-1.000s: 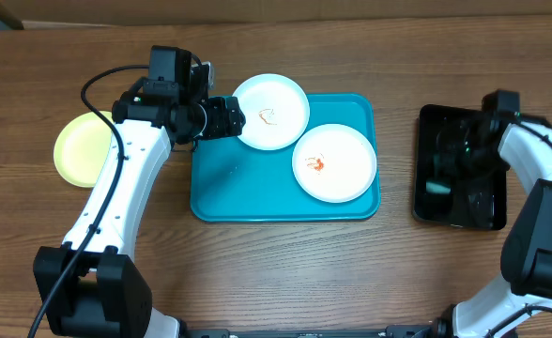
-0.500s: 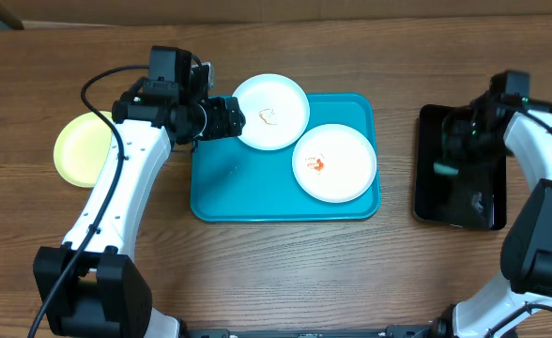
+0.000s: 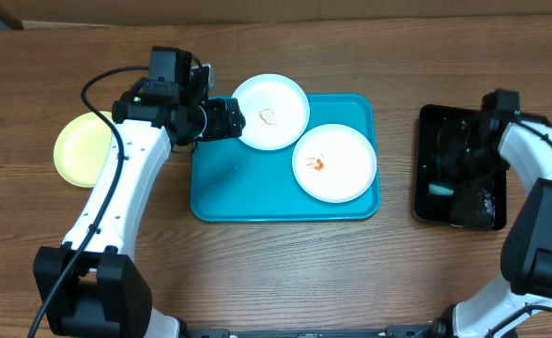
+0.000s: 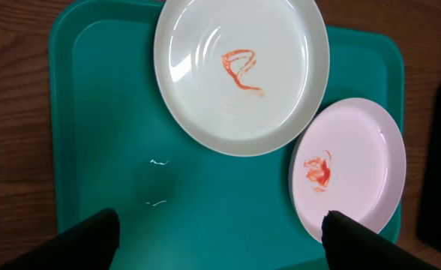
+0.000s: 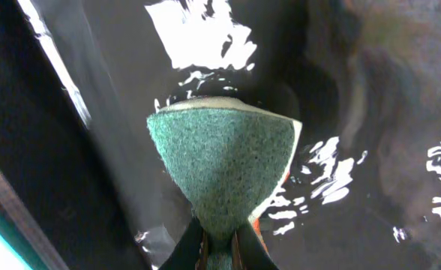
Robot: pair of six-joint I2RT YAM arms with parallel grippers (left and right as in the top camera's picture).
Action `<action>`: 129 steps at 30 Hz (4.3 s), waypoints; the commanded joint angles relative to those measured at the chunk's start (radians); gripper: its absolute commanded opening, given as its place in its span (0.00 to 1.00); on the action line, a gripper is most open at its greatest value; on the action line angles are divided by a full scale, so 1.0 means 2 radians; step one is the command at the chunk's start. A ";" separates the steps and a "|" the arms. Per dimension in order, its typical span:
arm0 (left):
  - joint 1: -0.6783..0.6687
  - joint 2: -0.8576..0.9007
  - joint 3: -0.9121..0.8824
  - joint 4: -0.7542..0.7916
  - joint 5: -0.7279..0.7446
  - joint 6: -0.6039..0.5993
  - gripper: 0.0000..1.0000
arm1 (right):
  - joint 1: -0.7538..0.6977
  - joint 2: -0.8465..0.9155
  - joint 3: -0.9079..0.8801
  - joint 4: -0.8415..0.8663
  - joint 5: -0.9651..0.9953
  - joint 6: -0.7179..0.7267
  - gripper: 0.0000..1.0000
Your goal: Clean dirty plates on tray and stack at the side
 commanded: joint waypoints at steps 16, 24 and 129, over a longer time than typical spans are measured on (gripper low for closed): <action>-0.003 0.002 0.005 -0.002 0.001 -0.001 0.87 | 0.001 0.004 -0.068 0.110 0.018 0.042 0.04; -0.003 0.002 0.005 -0.004 0.000 0.001 0.87 | 0.002 0.004 0.029 0.017 0.018 0.042 0.04; 0.000 0.205 0.004 -0.041 -0.072 -0.038 0.04 | 0.368 0.041 0.169 0.041 -0.098 0.016 0.04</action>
